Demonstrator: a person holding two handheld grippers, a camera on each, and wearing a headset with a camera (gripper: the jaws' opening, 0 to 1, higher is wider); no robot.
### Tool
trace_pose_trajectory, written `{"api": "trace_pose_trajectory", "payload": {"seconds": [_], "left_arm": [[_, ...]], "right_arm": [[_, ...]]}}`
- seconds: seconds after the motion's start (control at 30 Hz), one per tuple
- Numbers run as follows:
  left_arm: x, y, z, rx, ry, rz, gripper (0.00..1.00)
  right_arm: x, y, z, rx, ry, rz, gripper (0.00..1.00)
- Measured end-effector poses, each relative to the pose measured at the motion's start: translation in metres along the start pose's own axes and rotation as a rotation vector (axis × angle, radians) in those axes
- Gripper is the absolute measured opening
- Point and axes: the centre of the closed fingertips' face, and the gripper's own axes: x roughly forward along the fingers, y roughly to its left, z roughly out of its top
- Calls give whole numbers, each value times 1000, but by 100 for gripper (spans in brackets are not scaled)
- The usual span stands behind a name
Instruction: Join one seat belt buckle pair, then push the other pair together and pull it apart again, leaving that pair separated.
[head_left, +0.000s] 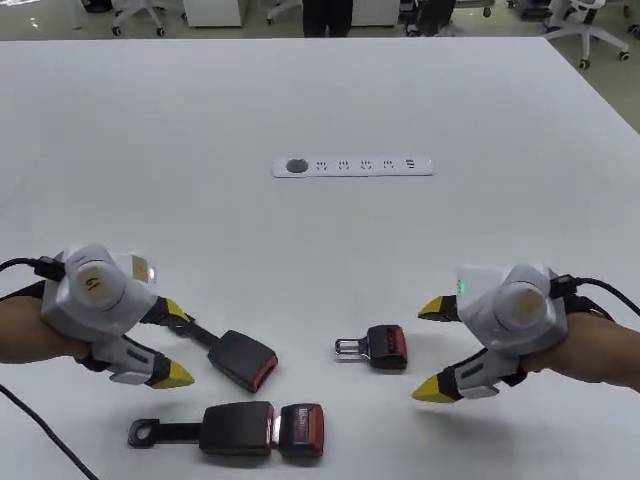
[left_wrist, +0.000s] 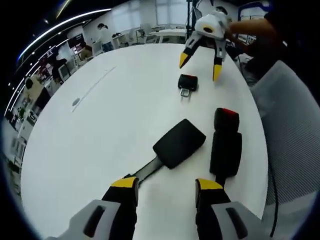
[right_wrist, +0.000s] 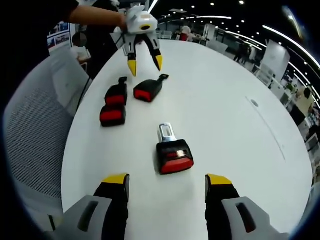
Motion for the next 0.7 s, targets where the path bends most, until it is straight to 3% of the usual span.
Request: {"api": "trace_pose_trajectory", "payload": {"seconds": [0.1, 0.23, 0.33, 0.57, 0.7], "left_arm": [[-5, -6, -2, -42, -25, 16, 49], [-15, -10, -8, -122, -98, 53, 52], [-20, -22, -12, -165, -130, 69, 53], [-30, -37, -20, -244, -209, 130, 58], [-32, -48, -16, -263, -249, 161, 61]], "right_arm": [[-2, 3, -1, 13, -15, -11, 61], [-9, 10, 1, 46, -39, -33, 63], [-15, 18, 3, 74, -63, -50, 64], [-24, 27, 2, 146, -114, -103, 69], [-28, 32, 1, 178, -144, -133, 72]]}}
